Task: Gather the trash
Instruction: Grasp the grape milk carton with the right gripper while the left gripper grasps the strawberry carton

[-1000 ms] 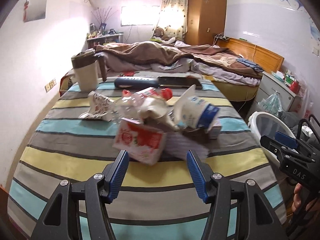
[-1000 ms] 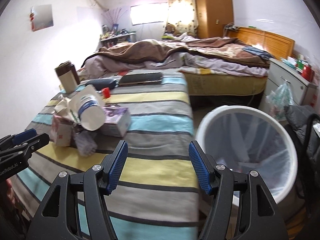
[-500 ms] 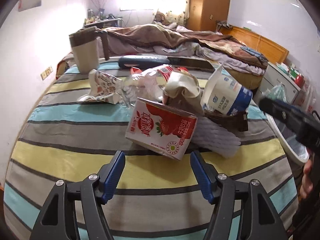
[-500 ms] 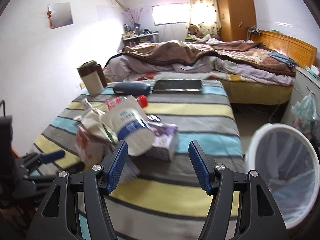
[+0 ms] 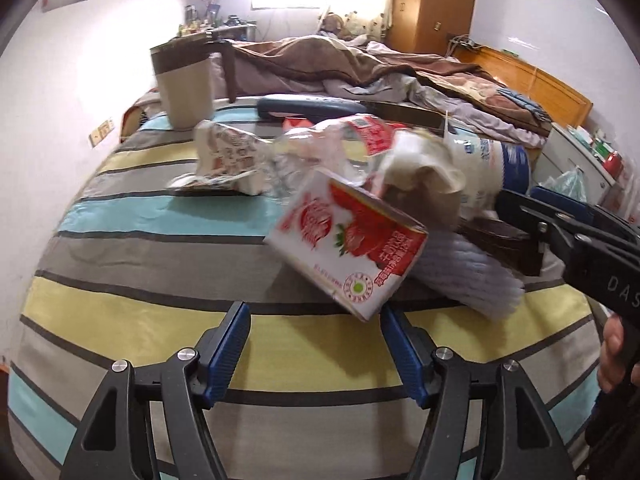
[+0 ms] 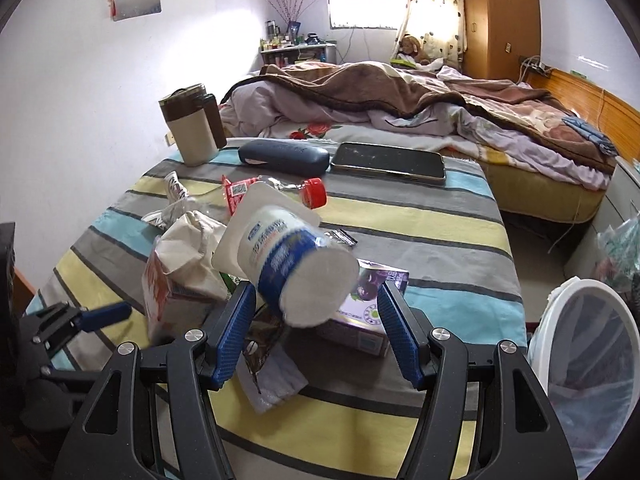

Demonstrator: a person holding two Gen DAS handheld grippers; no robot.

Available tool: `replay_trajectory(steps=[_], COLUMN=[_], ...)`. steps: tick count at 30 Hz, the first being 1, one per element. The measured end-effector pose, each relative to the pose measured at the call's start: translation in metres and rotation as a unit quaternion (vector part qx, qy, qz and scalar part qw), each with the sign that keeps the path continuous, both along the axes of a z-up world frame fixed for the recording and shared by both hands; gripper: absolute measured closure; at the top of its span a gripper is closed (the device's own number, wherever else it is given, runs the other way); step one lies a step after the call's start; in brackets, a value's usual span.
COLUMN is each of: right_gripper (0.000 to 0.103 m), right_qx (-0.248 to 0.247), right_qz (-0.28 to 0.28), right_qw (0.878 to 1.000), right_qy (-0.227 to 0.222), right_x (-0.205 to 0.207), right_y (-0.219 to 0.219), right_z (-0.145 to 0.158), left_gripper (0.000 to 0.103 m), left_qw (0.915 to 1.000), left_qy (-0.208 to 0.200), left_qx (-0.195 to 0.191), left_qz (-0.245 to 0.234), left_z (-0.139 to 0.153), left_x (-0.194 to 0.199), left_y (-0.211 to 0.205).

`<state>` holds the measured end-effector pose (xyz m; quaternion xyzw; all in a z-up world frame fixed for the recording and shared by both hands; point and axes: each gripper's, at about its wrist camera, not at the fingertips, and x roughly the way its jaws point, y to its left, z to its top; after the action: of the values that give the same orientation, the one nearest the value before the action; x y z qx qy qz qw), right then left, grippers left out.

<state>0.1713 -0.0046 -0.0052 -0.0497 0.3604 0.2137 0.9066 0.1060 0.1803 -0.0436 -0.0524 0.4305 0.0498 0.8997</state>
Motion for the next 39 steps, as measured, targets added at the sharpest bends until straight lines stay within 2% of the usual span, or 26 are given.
replay_trajectory(steps=[1,6,10,12,14,16,18,21,24,26,30,32,35,39], right_gripper=[0.048,0.059,0.059,0.059,0.058,0.045,0.039,0.038,0.038,0.038,0.038,0.038,0.038,0.038], right_qx=[0.0,0.007,0.012,0.018,0.016,-0.002,0.0,0.009,0.001,0.007,0.042,0.042,0.04,0.02], right_qz=[0.0,0.014,0.016,0.012,0.003,-0.018,-0.032,-0.03,-0.039,-0.037,-0.003,0.015,0.048,0.051], right_qw=[1.0,1.0,1.0,1.0,1.0,1.0,0.999,0.999,0.999,0.999,0.996,0.996,0.995,0.998], right_qy=[0.001,0.011,0.011,0.004,0.0,-0.001,0.001,0.014,0.02,0.029,0.073,0.08,0.079,0.035], right_x=[0.0,0.0,-0.001,-0.002,0.001,0.006,0.009,0.015,0.026,0.032,0.029,0.02,0.006,-0.001], right_y=[0.0,0.002,-0.003,-0.007,-0.01,-0.012,-0.014,-0.018,-0.021,-0.024,-0.022,-0.018,-0.014,-0.017], right_z=[0.0,-0.003,-0.002,-0.001,-0.001,-0.003,-0.006,-0.011,-0.018,-0.02,-0.026,-0.028,-0.026,-0.014], left_gripper=[0.036,0.036,0.036,0.036,0.035,0.03,0.027,0.027,0.027,0.027,0.027,0.027,0.027,0.027], left_qw=[1.0,0.999,0.9975,0.9974,0.9972,0.9969,0.9977,0.9985,0.9997,0.9997,0.9999,0.9998,0.9996,0.9995], left_qy=[-0.001,-0.007,-0.022,-0.038,-0.052,-0.063,-0.058,-0.046,-0.022,-0.022,-0.012,-0.009,-0.005,-0.011], left_qx=[0.004,0.017,0.002,-0.015,-0.032,-0.045,-0.037,-0.027,-0.015,-0.011,-0.002,-0.003,-0.009,-0.009], left_qz=[0.006,0.041,0.067,0.06,0.042,0.013,0.002,-0.009,0.002,0.0,0.01,0.015,0.025,0.027], left_z=[0.001,0.005,0.013,0.02,0.027,0.031,0.031,0.025,0.015,0.011,0.006,0.003,0.002,0.005], left_x=[-0.001,-0.007,-0.016,-0.019,-0.02,-0.017,-0.009,0.003,0.013,0.014,0.019,0.021,0.022,0.022], left_y=[0.004,0.027,0.042,0.042,0.037,0.027,0.018,0.01,0.008,0.009,0.013,0.017,0.024,0.028])
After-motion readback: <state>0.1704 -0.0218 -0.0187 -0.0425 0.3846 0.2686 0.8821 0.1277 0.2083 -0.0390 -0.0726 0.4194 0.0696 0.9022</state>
